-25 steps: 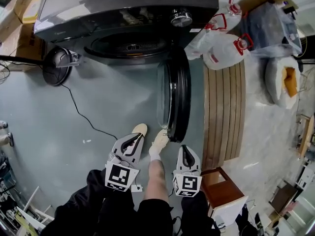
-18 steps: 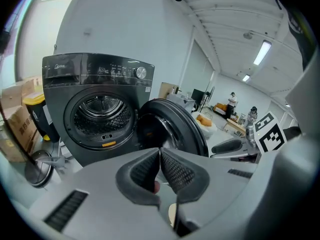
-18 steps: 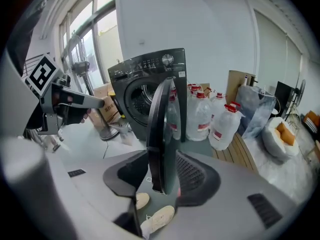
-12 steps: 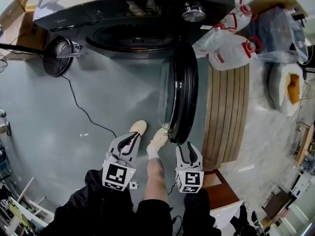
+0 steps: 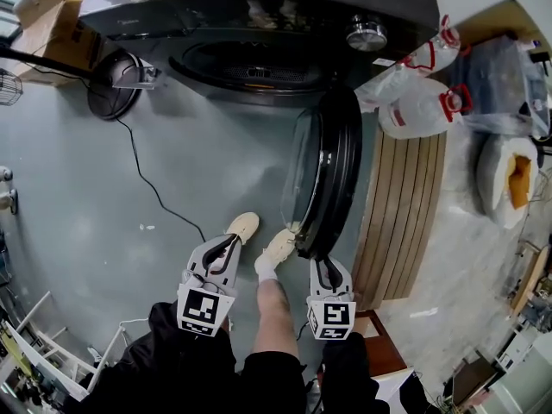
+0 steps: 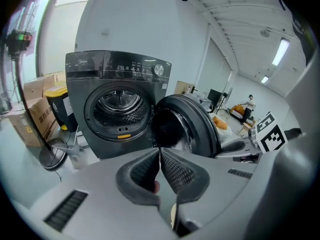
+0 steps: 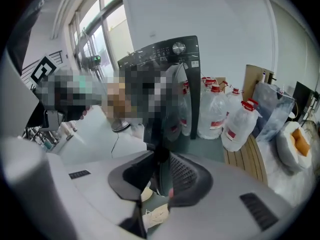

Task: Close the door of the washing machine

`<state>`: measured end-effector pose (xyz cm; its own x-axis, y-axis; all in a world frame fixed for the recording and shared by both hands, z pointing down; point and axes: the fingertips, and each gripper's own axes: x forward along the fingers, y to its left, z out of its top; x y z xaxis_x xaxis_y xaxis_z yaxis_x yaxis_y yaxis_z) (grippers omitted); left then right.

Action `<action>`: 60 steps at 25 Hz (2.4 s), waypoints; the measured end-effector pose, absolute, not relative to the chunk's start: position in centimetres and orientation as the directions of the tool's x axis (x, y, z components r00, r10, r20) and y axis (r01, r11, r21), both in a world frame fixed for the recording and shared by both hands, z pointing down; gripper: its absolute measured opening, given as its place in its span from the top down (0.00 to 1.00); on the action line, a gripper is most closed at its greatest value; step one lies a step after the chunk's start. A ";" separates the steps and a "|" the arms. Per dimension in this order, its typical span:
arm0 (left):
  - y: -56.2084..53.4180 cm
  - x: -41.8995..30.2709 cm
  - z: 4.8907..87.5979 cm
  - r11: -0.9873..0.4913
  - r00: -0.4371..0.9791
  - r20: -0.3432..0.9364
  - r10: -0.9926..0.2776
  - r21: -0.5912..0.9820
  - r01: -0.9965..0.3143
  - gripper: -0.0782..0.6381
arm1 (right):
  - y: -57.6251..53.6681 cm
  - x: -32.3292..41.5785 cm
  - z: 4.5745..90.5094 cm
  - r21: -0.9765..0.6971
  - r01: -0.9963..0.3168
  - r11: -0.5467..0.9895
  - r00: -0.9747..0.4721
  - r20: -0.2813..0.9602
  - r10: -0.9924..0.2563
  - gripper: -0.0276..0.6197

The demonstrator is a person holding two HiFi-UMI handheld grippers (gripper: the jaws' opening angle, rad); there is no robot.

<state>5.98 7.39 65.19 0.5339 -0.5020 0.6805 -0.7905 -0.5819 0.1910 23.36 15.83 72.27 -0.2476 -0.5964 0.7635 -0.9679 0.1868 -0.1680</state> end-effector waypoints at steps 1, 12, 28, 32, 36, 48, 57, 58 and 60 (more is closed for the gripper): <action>7.4 5.9 65.1 -0.572 0.527 0.680 -0.511 0.188 -0.798 0.85 | 15.8 23.2 72.2 -0.177 -0.963 0.203 -0.265 0.761 -0.593 0.80; 7.4 3.2 64.1 -0.446 0.428 0.668 -0.609 0.157 -0.881 0.85 | 14.5 19.0 72.3 -0.258 -0.907 0.333 -0.407 0.740 -0.536 0.75; 5.5 -5.1 64.1 -0.353 0.357 0.653 -0.668 0.144 -0.924 0.85 | 10.9 9.4 72.1 -0.336 -0.888 0.313 -0.454 0.740 -0.496 0.73; 4.2 -8.0 63.5 -0.337 0.357 0.642 -0.678 0.161 -0.928 0.85 | 9.3 6.8 72.1 -0.350 -0.897 0.271 -0.442 0.738 -0.510 0.73; 3.1 -10.5 63.4 -0.326 0.348 0.641 -0.684 0.158 -0.932 0.85 | 7.5 4.0 72.2 -0.365 -0.899 0.241 -0.437 0.735 -0.519 0.74; -0.9 -16.0 63.6 -0.314 0.341 0.645 -0.684 0.163 -0.935 0.85 | 1.9 -2.4 72.2 -0.392 -0.886 0.248 -0.463 0.713 -0.527 0.74; -4.0 -17.7 64.5 -0.338 0.355 0.656 -0.666 0.159 -0.928 0.85 | -2.9 -6.0 72.1 -0.380 -0.885 0.269 -0.465 0.690 -0.554 0.74; -4.3 -17.7 64.6 -0.340 0.357 0.656 -0.665 0.159 -0.927 0.85 | -3.4 -6.3 72.1 -0.377 -0.886 0.269 -0.463 0.688 -0.560 0.74; -4.9 -17.8 64.6 -0.343 0.360 0.654 -0.665 0.161 -0.925 0.85 | -4.3 -6.7 72.1 -0.375 -0.889 0.264 -0.458 0.683 -0.569 0.74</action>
